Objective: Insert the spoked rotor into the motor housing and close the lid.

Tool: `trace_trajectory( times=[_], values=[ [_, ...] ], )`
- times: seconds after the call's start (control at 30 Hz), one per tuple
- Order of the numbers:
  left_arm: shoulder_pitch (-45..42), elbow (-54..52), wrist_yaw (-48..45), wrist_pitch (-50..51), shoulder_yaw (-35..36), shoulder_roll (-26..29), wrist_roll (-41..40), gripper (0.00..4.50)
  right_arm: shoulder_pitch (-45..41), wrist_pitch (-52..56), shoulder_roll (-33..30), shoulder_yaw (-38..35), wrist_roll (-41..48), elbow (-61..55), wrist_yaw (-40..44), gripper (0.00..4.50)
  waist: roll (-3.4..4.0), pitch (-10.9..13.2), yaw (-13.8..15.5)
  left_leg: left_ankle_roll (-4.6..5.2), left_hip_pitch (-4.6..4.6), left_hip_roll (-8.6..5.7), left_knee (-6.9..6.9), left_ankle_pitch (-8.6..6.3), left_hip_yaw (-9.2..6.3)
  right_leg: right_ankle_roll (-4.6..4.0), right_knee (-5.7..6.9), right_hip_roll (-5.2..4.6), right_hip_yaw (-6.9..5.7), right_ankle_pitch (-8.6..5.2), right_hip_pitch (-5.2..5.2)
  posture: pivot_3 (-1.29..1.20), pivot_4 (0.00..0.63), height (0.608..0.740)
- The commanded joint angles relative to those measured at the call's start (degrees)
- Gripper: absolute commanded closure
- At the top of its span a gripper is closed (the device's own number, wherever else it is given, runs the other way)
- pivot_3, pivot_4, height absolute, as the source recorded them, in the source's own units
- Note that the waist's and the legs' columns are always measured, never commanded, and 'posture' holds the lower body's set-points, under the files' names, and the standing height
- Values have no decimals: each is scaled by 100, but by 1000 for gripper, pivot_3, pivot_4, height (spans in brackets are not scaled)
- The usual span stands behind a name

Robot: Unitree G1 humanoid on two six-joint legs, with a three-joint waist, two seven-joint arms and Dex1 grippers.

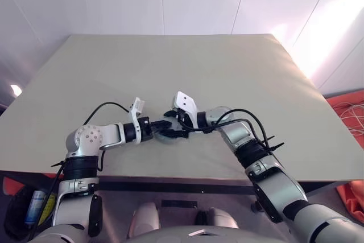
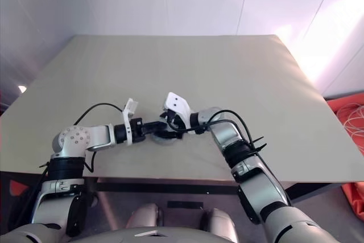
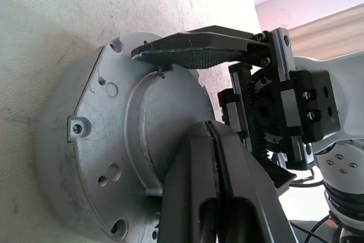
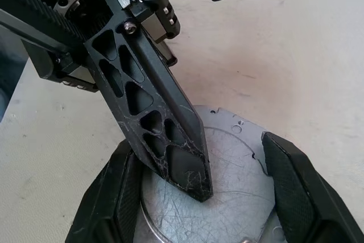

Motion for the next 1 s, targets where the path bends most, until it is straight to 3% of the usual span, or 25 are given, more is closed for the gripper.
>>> trace_trajectory(
  times=[0.03,0.33,0.57,0.67,0.8,1.0],
  values=[
    [93,108,170,47,-57,54,264,4500,-72,50,-108,-192,10,-181,-115,21,0,0,-16,0,-3,1,-1,0,1,0,-5,0,0,0,3,0,0,740],
    [86,119,184,71,14,45,245,4500,-72,203,-219,-351,463,-777,340,21,1,1,-19,-1,-6,3,-5,0,2,2,-17,2,-1,1,-2,0,0,740],
    [89,107,161,83,-22,7,242,4500,-109,839,-903,-536,683,-1488,701,21,1,1,-6,3,-14,1,-16,-1,2,2,-19,3,-1,1,-2,0,0,740],
    [83,104,141,89,-35,14,238,4500,-254,1615,-1246,-732,736,-1471,583,21,1,1,-7,4,-14,0,-16,-2,4,2,-22,3,-1,1,-1,0,0,740],
    [32,174,115,55,-11,50,251,4500,-562,3473,-1739,-984,1149,-1359,738,21,10,4,-10,4,-13,0,-16,-1,4,2,-22,3,-1,1,-2,0,0,740],
    [-48,295,47,-13,-6,132,285,4500,-351,5192,-2361,-513,1546,-1626,1286,21,9,3,23,9,-15,1,-17,-3,4,7,-29,4,-5,-1,2,0,0,740]
  ],
)
